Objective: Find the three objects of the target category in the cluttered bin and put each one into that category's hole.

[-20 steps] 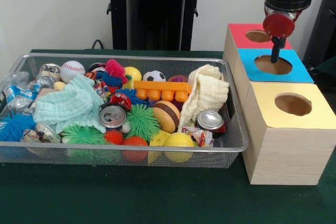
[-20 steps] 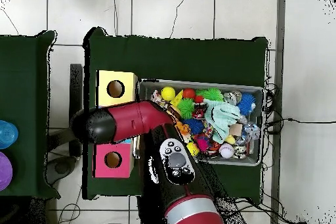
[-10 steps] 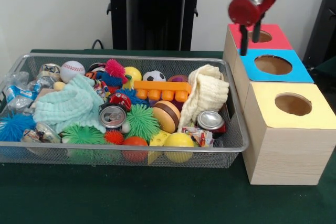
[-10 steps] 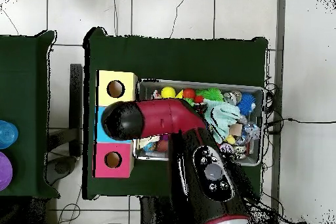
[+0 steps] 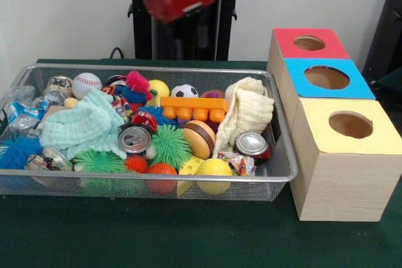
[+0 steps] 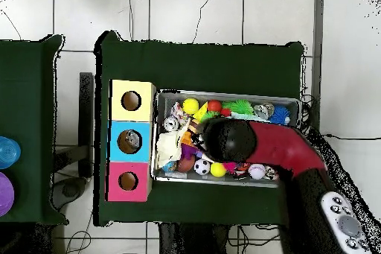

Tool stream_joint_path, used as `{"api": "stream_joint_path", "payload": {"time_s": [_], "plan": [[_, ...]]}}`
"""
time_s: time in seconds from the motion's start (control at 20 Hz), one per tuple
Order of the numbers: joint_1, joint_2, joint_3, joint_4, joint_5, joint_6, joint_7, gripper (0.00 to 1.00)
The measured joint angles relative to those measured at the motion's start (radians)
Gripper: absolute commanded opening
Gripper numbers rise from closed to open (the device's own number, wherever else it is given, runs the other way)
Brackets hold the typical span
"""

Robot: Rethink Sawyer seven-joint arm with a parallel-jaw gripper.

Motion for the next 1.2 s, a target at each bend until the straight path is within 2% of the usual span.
{"api": "stream_joint_path", "payload": {"time_s": [0.2,0.3,0.45,0.8,1.0,1.2], "plan": [[-0.178,0.011,0.054,0.003,-0.03,0.0,0.0,1.0],[-0.241,0.016,0.071,0.002,-0.043,0.0,0.0,1.0],[-0.294,0.029,0.078,-0.014,-0.064,0.0,0.0,1.0],[-0.3,0.084,0.08,-0.086,-0.148,0.0,0.0,1.0],[-0.295,0.123,0.089,-0.128,-0.237,0.0,0.0,1.0],[-0.298,0.15,0.091,-0.156,-0.289,0.0,0.0,1.0]]}}
